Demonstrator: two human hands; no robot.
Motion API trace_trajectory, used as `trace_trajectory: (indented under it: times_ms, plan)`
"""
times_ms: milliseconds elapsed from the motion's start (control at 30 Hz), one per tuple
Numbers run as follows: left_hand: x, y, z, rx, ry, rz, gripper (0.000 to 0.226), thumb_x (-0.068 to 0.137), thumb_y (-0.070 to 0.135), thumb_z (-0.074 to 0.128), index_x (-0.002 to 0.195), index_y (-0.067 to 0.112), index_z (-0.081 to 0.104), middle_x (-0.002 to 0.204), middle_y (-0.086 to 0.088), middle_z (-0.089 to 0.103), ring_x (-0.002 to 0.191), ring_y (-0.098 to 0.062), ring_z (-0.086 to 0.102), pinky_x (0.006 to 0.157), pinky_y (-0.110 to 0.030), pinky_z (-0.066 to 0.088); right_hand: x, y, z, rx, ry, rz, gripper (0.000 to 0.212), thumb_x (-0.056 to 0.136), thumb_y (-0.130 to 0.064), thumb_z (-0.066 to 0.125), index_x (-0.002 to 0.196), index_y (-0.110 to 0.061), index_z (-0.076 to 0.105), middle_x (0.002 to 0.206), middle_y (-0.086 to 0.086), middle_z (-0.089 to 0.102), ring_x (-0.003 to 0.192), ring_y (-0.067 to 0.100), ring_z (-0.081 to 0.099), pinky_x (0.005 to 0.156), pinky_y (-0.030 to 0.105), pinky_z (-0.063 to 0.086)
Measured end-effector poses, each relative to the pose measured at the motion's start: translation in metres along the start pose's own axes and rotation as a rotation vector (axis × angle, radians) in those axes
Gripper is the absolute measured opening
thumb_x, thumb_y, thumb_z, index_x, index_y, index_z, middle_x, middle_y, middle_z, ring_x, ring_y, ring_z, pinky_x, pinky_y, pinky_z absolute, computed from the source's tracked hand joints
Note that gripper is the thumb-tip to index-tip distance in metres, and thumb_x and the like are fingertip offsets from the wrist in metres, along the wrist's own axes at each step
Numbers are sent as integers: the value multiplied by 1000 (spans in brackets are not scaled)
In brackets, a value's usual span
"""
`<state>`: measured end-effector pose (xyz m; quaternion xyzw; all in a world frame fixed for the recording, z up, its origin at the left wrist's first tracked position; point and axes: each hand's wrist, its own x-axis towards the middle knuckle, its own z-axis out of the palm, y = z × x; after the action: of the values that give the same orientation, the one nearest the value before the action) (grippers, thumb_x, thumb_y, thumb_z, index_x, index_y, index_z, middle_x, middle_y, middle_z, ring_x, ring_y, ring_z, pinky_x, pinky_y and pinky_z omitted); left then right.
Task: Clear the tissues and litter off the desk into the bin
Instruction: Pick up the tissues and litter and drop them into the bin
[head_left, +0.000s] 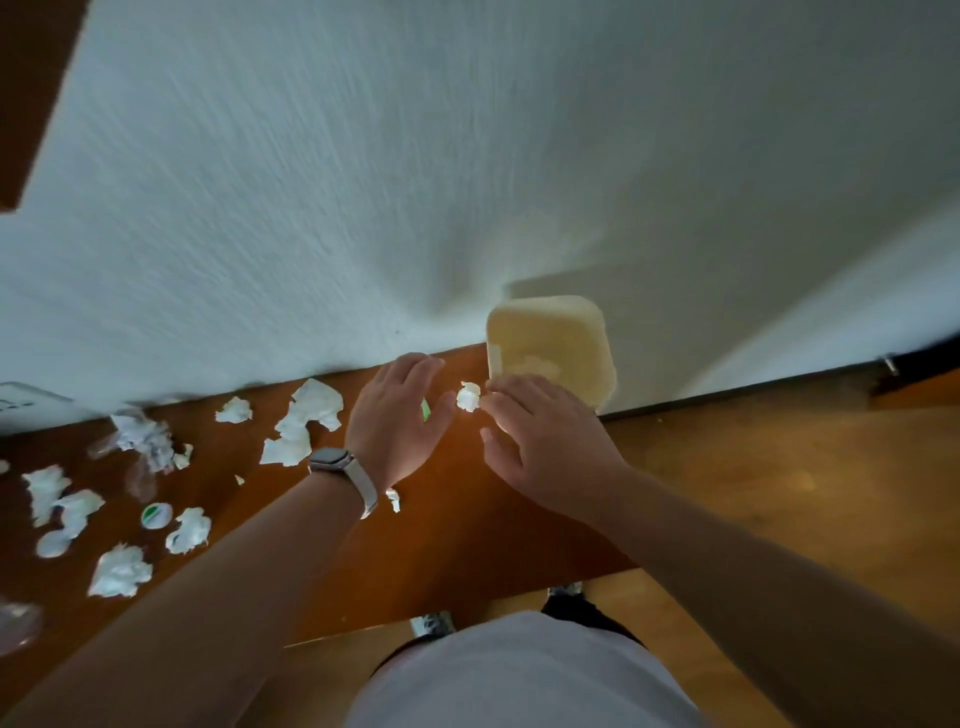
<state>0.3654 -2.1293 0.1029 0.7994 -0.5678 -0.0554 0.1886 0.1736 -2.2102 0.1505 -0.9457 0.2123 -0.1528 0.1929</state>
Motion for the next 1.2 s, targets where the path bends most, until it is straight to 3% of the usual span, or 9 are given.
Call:
trace_trajectory:
  times_ms: [133, 233, 433, 567, 733, 900, 1067, 1200]
  plan:
    - [-13, -35, 8, 36, -53, -64, 42, 92, 38, 58, 129, 19, 53, 129, -1, 58, 119, -21, 52, 88, -33, 48, 6, -24, 36, 64, -100, 5, 35, 92, -32, 52, 122, -14, 54, 127, 4, 55, 118, 16, 49, 97, 29, 40]
    - [-19, -52, 14, 48, -137, -110, 47, 90, 39, 60, 132, 21, 50, 134, 0, 55, 124, -21, 49, 92, -36, 50, 14, -27, 70, 29, -177, 89, 44, 91, -33, 55, 129, -12, 47, 137, 9, 45, 127, 23, 41, 101, 36, 41]
    - [-25, -80, 31, 83, -334, -113, 68, 89, 49, 58, 148, 26, 32, 153, -1, 36, 140, -25, 31, 109, -42, 36, 39, -25, 129, -97, -254, 311, 57, 89, -32, 57, 137, -12, 33, 148, 18, 28, 138, 33, 24, 104, 45, 35]
    - [-31, -93, 40, 154, -409, -26, 69, 87, 56, 56, 147, 35, 28, 156, -1, 28, 142, -28, 26, 110, -48, 34, 57, -13, 150, -123, -304, 504, 65, 90, -29, 55, 144, -13, 22, 153, 19, 10, 142, 36, 9, 109, 49, 29]
    - [-44, -103, 45, 178, -309, 28, 57, 86, 55, 58, 135, 31, 44, 145, -3, 44, 132, -27, 39, 99, -43, 41, 66, -10, 161, -146, -268, 584, 42, 89, -13, 50, 129, -11, 38, 139, 16, 30, 121, 30, 36, 96, 39, 38]
    - [-59, -110, 40, 78, -266, -7, 53, 85, 52, 60, 131, 25, 53, 139, -4, 48, 125, -25, 44, 94, -39, 44, 57, -17, 167, -140, -261, 548, 22, 88, -3, 43, 108, -9, 48, 116, 11, 42, 101, 25, 42, 80, 33, 41]
    - [-69, -108, 22, 7, -206, -32, 55, 83, 48, 64, 130, 22, 54, 137, -4, 50, 119, -25, 49, 85, -35, 49, 45, -29, 159, -137, -252, 517, 13, 89, -12, 48, 101, -13, 52, 103, 4, 48, 91, 19, 49, 70, 29, 41]
    - [-65, -99, 4, -17, -142, -28, 55, 81, 50, 65, 129, 22, 56, 134, -3, 52, 116, -25, 52, 80, -33, 48, 41, -43, 127, -189, -155, 445, 12, 89, -23, 51, 99, -18, 56, 95, -1, 53, 79, 13, 45, 60, 27, 36]
